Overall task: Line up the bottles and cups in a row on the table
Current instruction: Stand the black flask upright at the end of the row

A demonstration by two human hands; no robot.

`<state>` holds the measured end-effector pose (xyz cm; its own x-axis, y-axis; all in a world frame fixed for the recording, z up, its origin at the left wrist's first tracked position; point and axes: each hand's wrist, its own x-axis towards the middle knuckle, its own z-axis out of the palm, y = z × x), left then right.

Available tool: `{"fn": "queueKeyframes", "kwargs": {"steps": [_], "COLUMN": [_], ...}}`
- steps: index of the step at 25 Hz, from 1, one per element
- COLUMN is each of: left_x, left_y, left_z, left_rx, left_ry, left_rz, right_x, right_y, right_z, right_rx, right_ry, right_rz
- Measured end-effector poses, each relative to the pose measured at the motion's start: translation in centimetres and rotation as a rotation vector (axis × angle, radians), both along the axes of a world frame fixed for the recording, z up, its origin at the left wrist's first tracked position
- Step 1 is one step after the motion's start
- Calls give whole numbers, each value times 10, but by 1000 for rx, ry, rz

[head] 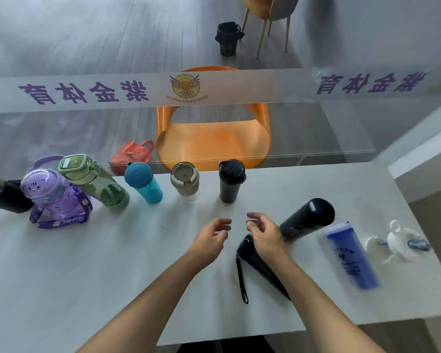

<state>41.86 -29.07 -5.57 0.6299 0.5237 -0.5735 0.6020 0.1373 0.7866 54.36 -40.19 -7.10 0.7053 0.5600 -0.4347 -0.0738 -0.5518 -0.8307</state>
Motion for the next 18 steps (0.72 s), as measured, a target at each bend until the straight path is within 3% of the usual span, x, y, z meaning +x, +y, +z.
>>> {"fn": "queueKeyframes", "kwargs": {"steps": [7, 13, 18], "left_x": [-5, 29, 83], "left_y": [-50, -79, -108], "left_z": [6, 2, 7], "left_rx": [41, 43, 34], "left_ry": [-60, -53, -6], "left_rz": [-99, -167, -132], "right_x": [-17, 43, 93], "right_y": [-90, -120, -125], "right_z": [7, 0, -12], "right_rx": [-77, -17, -16], "right_ry": [-51, -43, -7], "right_rz": [-159, -394, -213]}}
